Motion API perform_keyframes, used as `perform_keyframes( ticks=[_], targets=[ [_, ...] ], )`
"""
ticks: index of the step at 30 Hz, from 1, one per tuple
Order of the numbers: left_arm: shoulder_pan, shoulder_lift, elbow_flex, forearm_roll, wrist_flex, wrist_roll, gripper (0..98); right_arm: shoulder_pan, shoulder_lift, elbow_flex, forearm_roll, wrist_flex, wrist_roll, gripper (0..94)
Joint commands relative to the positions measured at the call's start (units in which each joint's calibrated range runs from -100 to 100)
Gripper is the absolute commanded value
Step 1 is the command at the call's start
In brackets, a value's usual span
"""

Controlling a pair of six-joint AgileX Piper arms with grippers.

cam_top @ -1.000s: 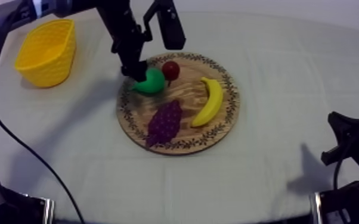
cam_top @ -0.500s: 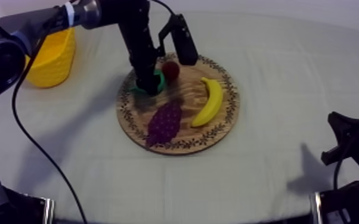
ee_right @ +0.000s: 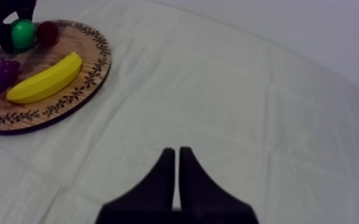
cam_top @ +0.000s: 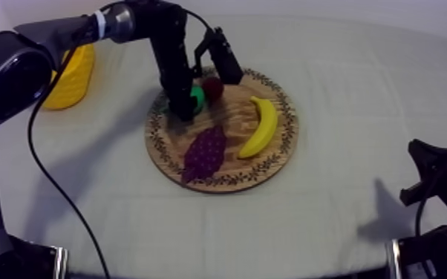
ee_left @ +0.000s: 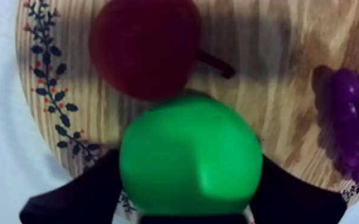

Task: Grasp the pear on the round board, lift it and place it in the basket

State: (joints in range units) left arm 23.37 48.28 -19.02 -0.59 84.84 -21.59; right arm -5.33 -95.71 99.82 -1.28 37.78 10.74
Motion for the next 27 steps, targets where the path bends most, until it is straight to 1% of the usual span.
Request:
perform_keyframes(
  ticks=[1, 7, 11, 16, 21, 27],
  targets=[
    [0.1, 0.14, -0.25, 0.09, 0.05, 0.17, 63.0, -0.03, -0.04, -0.05, -0.01, 0.04, -0.02, 0.4],
    [0.59, 0.88, -0.79, 0.16, 0.07, 0.92, 47.5, -0.03, -0.04, -0.05, -0.01, 0.04, -0.02, 0.4],
    [0.88, 0.63, -0.56, 0.21, -0.16, 1.24, 42.7, -0.03, -0.04, -0.05, -0.01, 0.04, -0.02, 0.4],
    [1.39, -2.35, 0.96, 0.13, -0.45, 1.56, 42.1, -0.03, -0.04, -0.05, -0.01, 0.04, -0.02, 0.4],
    [1.91, -8.36, 3.31, 0.18, -0.37, 1.81, 42.2, -0.03, -0.04, -0.05, -0.01, 0.04, -0.02, 0.4],
    [2.85, -16.17, 4.36, -0.14, 2.3, 2.37, 42.3, -0.03, -0.04, -0.05, -0.01, 0.04, -0.02, 0.4]
  ],
)
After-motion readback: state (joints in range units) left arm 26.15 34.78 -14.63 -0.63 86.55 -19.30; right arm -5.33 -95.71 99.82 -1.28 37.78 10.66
